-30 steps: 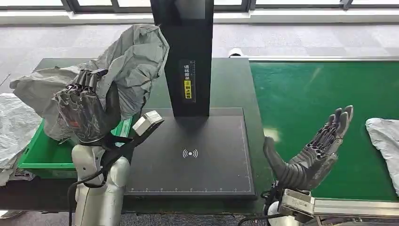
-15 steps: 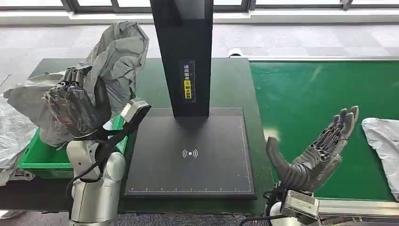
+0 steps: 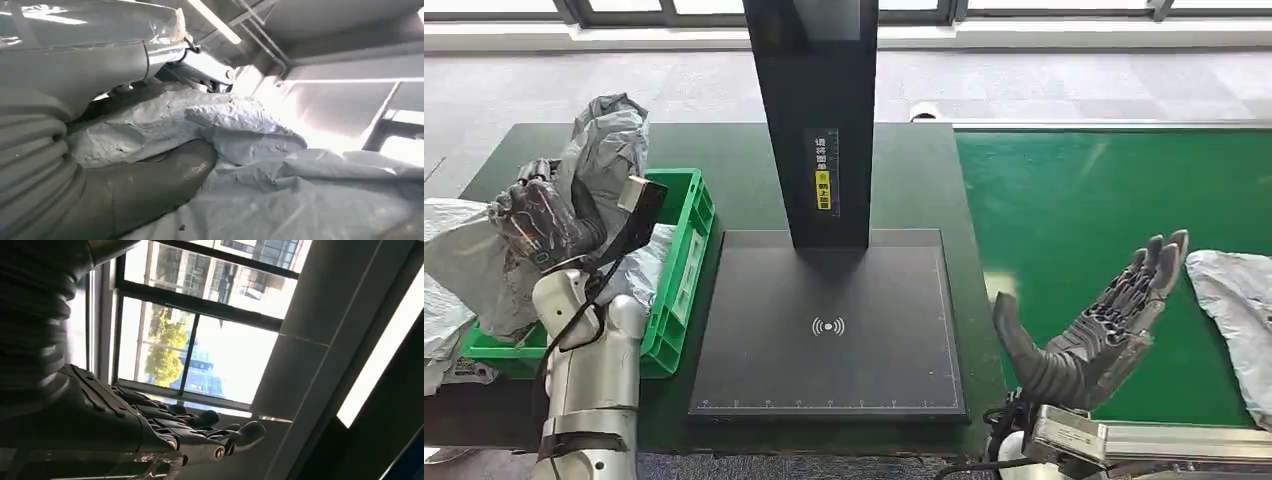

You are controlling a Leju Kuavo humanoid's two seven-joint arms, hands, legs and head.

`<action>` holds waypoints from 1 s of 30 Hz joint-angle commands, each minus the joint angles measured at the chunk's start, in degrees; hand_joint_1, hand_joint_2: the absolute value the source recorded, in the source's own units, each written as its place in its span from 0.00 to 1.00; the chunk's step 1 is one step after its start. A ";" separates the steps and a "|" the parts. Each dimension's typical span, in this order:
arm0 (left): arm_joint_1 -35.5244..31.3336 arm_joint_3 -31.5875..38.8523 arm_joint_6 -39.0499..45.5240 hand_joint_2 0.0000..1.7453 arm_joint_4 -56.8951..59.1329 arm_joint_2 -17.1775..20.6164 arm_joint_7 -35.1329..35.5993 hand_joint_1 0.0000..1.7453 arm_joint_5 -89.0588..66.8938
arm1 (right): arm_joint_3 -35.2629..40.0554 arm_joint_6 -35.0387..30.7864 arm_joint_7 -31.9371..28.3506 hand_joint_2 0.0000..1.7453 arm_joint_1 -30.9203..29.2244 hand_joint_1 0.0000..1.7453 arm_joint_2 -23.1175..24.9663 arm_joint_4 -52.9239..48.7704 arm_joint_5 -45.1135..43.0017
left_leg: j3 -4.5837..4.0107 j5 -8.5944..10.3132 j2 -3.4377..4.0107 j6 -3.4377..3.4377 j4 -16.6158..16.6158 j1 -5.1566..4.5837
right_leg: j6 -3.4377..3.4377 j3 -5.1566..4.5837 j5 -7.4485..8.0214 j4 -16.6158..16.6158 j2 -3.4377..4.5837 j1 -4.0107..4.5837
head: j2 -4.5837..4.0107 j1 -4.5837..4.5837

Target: Moved the parcel from conveyor to table for the left to box.

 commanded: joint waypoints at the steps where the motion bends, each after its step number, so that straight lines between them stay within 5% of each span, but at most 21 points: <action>1: -4.03 6.15 -0.09 1.00 8.53 2.24 0.67 1.00 -3.49 | -0.41 0.04 0.00 1.00 -0.75 0.00 -1.48 4.23 -1.10 | 0.19 0.00 0.02 0.03 -0.13 0.01 | -0.01 0.20 0.00 -0.13 -0.01 0.02 | 0.00 0.00; 15: -4.35 5.29 -0.09 1.00 10.98 3.27 3.34 1.00 -4.56 | -1.19 0.04 0.00 1.00 -0.90 0.00 -1.59 5.60 -1.48 | 0.20 0.00 -0.01 0.05 -0.14 0.03 | 0.00 0.22 0.00 -0.17 -0.05 0.04 | 0.02 0.00; 16: -4.23 5.20 -0.09 1.00 10.36 3.04 3.24 0.23 -4.36 | -1.23 0.04 0.00 1.00 -1.04 0.00 -1.84 5.91 -1.81 | 0.18 0.01 -0.03 0.04 -0.13 0.03 | 0.00 0.21 0.00 -0.17 -0.06 0.04 | 0.00 0.00; 17: -4.18 5.20 -0.09 1.00 10.13 3.04 3.34 0.00 -4.47 | -1.24 0.04 0.00 1.00 -1.09 0.00 -1.86 5.99 -1.84 | 0.11 -0.01 -0.03 0.03 -0.06 0.02 | 0.00 0.13 -0.01 -0.08 -0.04 0.03 | 0.00 0.00; 30: -4.58 6.45 -0.09 1.00 9.55 2.49 1.39 0.00 -2.63 | -1.84 0.04 0.00 1.00 -1.71 0.00 -1.51 7.10 -1.53 | 0.12 0.00 -0.01 0.04 -0.08 0.04 | 0.00 0.15 0.01 -0.13 -0.04 0.06 | 0.02 0.00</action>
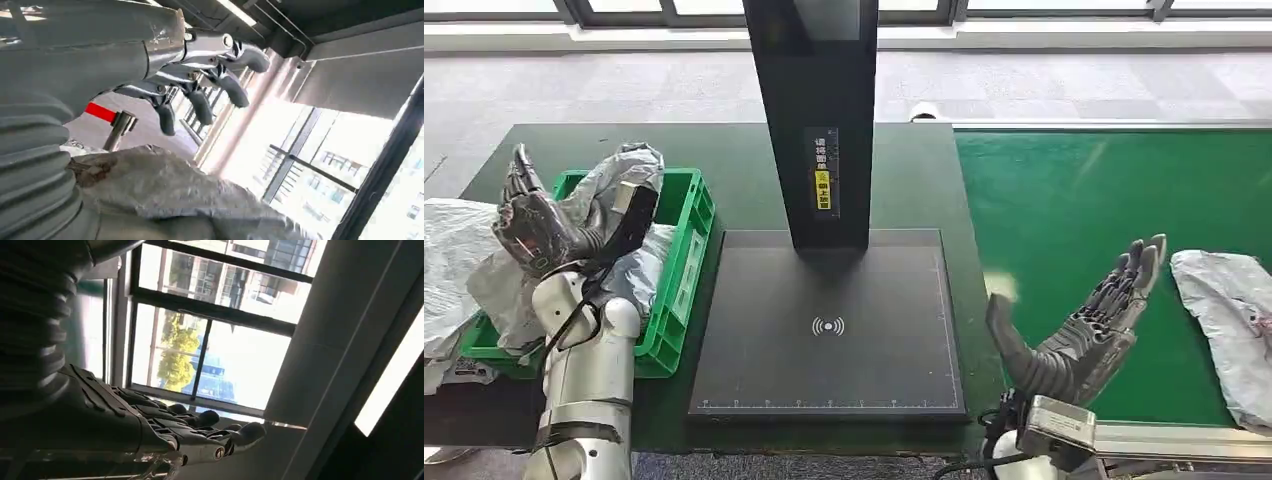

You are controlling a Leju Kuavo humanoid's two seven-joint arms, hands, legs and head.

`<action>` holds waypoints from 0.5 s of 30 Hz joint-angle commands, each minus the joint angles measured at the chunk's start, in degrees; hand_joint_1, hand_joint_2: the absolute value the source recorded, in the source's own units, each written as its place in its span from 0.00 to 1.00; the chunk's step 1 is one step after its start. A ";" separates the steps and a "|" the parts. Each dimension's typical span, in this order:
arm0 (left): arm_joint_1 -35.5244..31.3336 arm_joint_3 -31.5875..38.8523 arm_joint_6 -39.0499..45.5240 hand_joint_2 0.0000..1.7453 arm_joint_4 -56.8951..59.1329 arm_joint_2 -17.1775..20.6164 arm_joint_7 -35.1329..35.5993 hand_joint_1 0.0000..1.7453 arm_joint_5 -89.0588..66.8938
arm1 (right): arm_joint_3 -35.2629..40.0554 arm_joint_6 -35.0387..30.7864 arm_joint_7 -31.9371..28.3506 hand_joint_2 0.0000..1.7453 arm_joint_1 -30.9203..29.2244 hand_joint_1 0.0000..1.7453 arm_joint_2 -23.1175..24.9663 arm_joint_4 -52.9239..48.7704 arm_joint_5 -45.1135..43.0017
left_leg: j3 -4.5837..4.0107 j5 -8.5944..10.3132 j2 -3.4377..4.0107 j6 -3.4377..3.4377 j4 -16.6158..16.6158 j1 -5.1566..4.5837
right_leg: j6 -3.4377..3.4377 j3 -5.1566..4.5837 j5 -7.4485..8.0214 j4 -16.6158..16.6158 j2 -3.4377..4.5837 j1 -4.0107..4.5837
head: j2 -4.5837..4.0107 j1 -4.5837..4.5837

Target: Moved the parcel from conveyor to table for the left to box.

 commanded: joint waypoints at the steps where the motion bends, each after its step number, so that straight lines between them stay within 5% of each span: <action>1: -2.76 3.45 -0.11 1.00 2.41 -0.05 -0.55 0.00 -2.62 | -1.62 0.04 -0.02 1.00 -1.68 0.00 -1.45 4.08 -0.04 | 0.10 0.00 -0.01 0.03 -0.06 0.03 | 0.00 0.12 0.00 -0.09 -0.03 0.04 | 0.00 0.00; 12: -3.57 11.13 -0.11 1.00 -3.80 -4.51 -10.89 0.00 0.31 | -2.43 0.04 -0.02 1.00 -1.22 0.00 -1.13 4.62 0.65 | 0.06 -0.01 -0.05 0.04 -0.03 0.06 | 0.01 0.12 -0.01 -0.09 -0.08 0.06 | -0.02 0.00; 15: -5.19 19.86 -0.11 1.00 -8.63 -8.66 -22.67 0.00 4.77 | -2.57 0.04 -0.02 1.00 -1.37 0.00 -1.01 5.06 0.68 | 0.11 -0.02 -0.02 0.07 -0.06 0.06 | 0.02 0.16 0.00 -0.13 -0.05 0.07 | -0.02 0.00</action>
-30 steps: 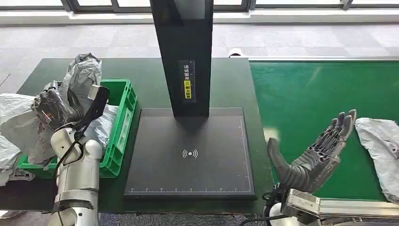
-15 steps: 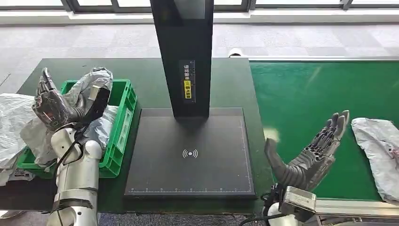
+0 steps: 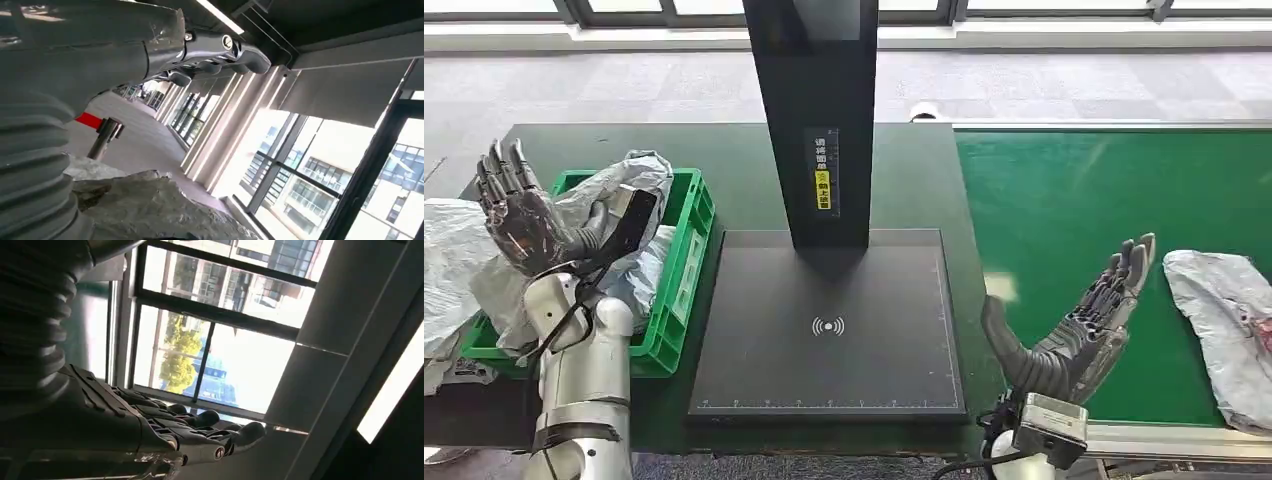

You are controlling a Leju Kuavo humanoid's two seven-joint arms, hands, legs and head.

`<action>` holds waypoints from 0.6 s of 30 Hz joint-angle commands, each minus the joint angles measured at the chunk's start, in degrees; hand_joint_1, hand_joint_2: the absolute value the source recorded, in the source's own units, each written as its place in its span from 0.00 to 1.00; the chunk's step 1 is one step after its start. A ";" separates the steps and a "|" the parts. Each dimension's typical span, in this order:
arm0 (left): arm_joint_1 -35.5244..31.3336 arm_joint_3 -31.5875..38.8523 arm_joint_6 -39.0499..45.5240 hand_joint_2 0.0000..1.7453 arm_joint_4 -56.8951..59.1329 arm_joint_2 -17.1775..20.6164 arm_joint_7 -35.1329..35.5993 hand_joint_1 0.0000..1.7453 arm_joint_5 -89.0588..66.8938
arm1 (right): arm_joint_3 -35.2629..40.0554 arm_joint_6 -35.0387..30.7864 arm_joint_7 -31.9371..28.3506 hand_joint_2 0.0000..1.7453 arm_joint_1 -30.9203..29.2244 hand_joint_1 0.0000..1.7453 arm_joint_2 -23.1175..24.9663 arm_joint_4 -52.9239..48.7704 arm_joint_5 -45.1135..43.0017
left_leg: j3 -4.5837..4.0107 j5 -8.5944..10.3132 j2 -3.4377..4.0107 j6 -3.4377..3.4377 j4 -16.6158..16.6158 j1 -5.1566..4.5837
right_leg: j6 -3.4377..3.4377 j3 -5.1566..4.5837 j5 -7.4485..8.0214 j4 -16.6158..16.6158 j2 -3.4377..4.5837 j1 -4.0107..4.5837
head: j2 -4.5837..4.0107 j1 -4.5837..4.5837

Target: Moved the parcel from conveyor to table for the left to box.

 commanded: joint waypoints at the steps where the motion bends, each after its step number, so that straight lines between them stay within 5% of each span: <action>1: -6.32 20.37 -0.11 1.00 -6.15 -8.05 -20.56 0.00 7.29 | -2.34 0.04 -0.02 1.00 -1.52 0.00 -0.88 4.41 0.08 | 0.04 -0.04 0.02 0.04 0.02 0.07 | 0.01 0.09 0.00 -0.07 0.00 0.08 | 0.00 0.00; 4: -8.41 25.82 -0.11 1.00 -5.78 -8.05 -30.06 0.00 14.74 | -2.42 0.04 -0.02 1.00 -2.07 0.00 -0.69 5.22 0.09 | 0.11 -0.04 0.09 0.05 -0.04 0.06 | 0.01 0.13 0.02 -0.10 0.06 0.07 | 0.00 -0.02; 8: -8.58 25.84 -0.11 1.00 -6.74 -8.05 -33.63 0.00 20.65 | -2.61 0.04 -0.02 1.00 -2.65 0.00 -0.50 6.07 0.13 | 0.13 -0.02 0.09 0.04 -0.08 0.03 | -0.01 0.13 0.02 -0.11 0.06 0.04 | 0.00 -0.02; 18: -8.08 23.94 -0.11 1.00 -7.86 -8.05 -33.63 0.00 23.15 | -3.47 0.04 -0.02 1.00 -3.05 0.00 0.10 6.47 0.52 | 0.11 0.00 0.00 0.06 -0.08 0.05 | 0.02 0.16 0.01 -0.12 -0.05 0.06 | 0.00 0.00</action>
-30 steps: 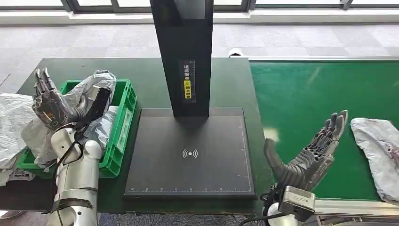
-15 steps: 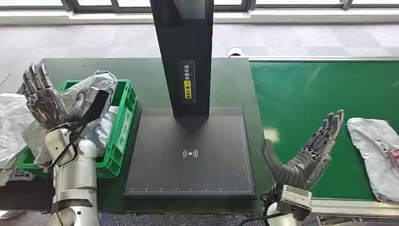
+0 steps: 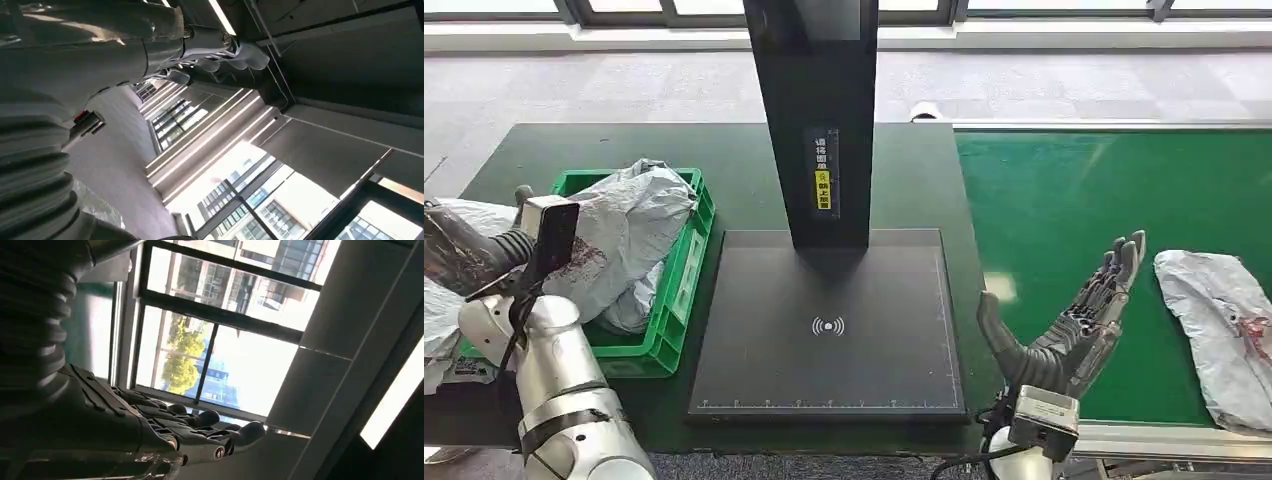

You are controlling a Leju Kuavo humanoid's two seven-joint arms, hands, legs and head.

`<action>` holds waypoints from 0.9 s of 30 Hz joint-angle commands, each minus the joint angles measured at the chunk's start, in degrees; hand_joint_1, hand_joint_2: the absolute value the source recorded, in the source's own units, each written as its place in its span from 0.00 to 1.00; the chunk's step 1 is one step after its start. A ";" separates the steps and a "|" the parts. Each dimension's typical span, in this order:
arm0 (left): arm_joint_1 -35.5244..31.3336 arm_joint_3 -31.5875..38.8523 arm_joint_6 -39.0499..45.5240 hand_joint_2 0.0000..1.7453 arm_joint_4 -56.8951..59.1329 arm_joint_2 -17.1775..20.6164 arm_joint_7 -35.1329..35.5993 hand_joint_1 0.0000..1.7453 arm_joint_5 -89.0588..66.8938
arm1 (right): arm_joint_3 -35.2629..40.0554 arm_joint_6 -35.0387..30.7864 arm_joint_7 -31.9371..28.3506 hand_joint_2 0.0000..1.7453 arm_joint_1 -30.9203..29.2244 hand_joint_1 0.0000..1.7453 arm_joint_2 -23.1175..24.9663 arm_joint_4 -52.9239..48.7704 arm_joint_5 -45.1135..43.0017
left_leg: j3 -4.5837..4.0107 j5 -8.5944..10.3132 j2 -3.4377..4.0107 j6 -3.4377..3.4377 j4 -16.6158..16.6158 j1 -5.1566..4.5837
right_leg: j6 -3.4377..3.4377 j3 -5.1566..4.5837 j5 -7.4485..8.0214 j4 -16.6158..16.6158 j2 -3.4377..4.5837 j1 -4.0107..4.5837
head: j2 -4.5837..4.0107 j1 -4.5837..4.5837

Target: Moved the parcel from conveyor to table for the left to box.

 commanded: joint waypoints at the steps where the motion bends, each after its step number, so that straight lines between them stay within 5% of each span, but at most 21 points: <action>1: -2.91 4.25 -0.15 1.00 0.86 -1.27 -0.09 0.00 1.37 | -3.13 0.04 -0.02 1.00 -2.05 0.00 0.16 4.41 0.20 | 0.08 -0.01 0.00 0.05 -0.04 0.02 | 0.01 0.11 0.00 -0.08 -0.03 0.03 | 0.00 0.00; 14: 0.97 -7.09 -0.15 1.00 5.11 -1.27 -0.09 0.00 16.29 | -4.58 0.04 -0.02 1.00 -0.76 0.00 0.51 3.11 0.97 | 0.08 0.01 -0.13 0.04 -0.05 -0.01 | 0.01 0.08 -0.03 -0.06 -0.13 0.00 | -0.02 0.00; 15: 3.70 -16.97 -0.15 1.00 7.20 -1.27 -0.09 0.00 27.25 | -5.26 0.04 -0.02 1.00 -0.60 0.00 0.83 2.92 1.29 | 0.14 0.02 -0.18 0.07 -0.12 -0.01 | 0.02 0.19 -0.03 -0.15 -0.20 0.01 | 0.00 0.02; 17: 7.71 -26.56 -10.17 1.00 4.86 0.68 -0.09 0.00 42.98 | -6.32 0.04 -0.02 1.00 -0.26 0.00 0.89 2.86 1.26 | 0.09 0.07 -0.43 0.08 -0.12 0.00 | 0.04 0.26 -0.05 -0.18 -0.45 0.02 | 0.00 0.02; 22: 18.26 -35.17 -38.32 1.00 -5.31 0.86 -0.09 0.00 63.00 | -5.93 0.04 -0.02 1.00 0.53 0.00 -1.36 5.72 -3.79 | 0.21 -0.01 -0.16 0.07 -0.16 -0.02 | 0.03 0.27 -0.03 -0.22 -0.18 -0.05 | 0.00 0.02; 27: 22.03 -35.74 -47.86 1.00 -8.62 0.10 -0.09 0.00 66.53 | -4.33 0.96 -0.02 1.00 0.20 0.00 -3.23 7.31 -8.52 | 0.23 -0.13 0.04 0.11 -0.16 -0.02 | 0.03 0.26 -0.02 -0.23 0.03 -0.07 | 0.00 0.02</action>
